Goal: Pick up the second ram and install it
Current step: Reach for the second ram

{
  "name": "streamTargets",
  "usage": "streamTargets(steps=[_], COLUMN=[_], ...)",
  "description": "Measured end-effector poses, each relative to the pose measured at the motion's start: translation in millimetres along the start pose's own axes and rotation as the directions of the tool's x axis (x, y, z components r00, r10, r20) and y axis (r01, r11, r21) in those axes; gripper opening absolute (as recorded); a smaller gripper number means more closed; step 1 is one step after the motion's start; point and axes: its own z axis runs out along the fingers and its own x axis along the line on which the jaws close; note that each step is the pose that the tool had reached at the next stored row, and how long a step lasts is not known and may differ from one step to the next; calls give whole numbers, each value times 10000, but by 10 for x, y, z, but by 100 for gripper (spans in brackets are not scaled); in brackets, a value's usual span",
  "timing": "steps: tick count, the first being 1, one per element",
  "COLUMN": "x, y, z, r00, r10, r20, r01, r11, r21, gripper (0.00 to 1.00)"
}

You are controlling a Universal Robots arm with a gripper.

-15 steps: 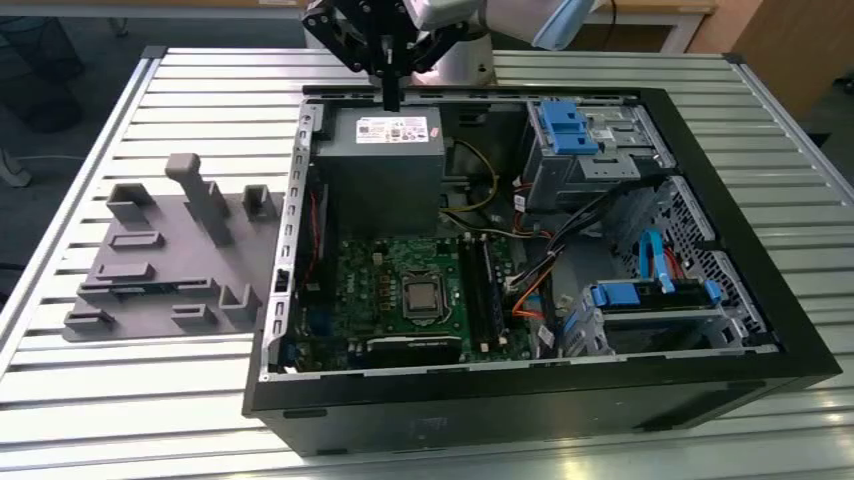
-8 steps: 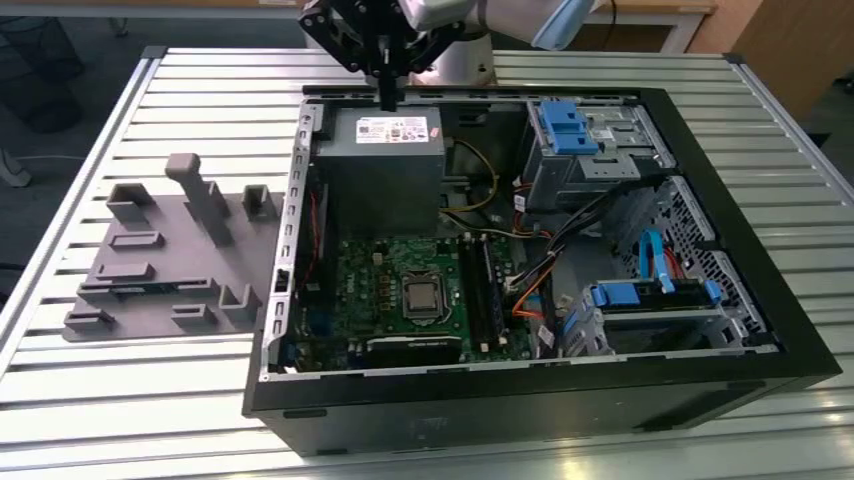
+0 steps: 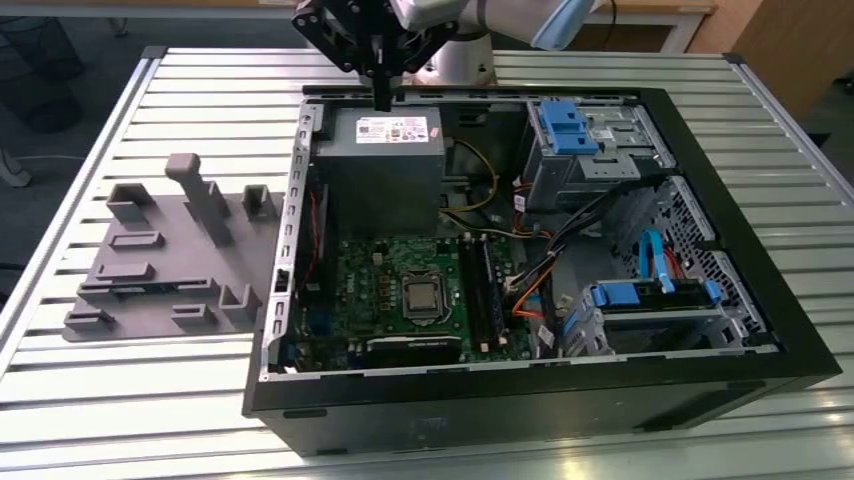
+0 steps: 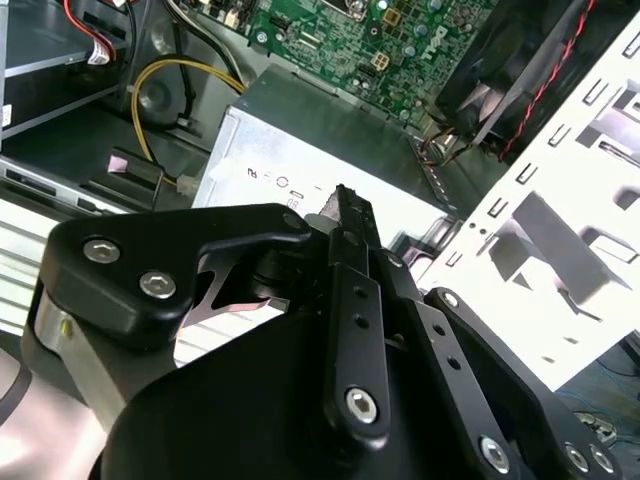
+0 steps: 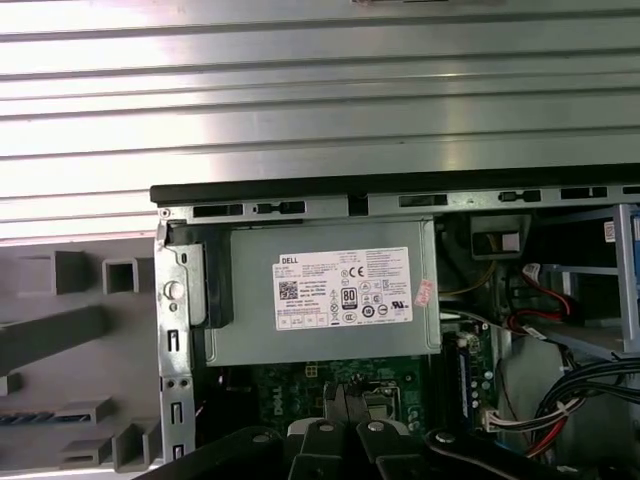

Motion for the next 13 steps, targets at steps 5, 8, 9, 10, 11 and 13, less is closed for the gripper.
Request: streamTargets(steps=[5, 8, 9, 10, 11, 13], x=[32, 51, 57, 65, 72, 86], y=[-2, -4, -4, -5, -5, -7], z=[-1, -2, -1, -1, -2, -2], r00=[10000, 10000, 10000, 10000, 10000, 10000], r10=[1, 1, 1, 0, 1, 0], r20=[0, 0, 0, 0, 0, 0], r01=[-1, -1, -1, 0, -1, 0], r11=[10000, 10000, 10000, 10000, 10000, 10000], r21=[-1, 1, 0, 0, 0, 0], gripper=[11, 11, 11, 11, 11, 11])
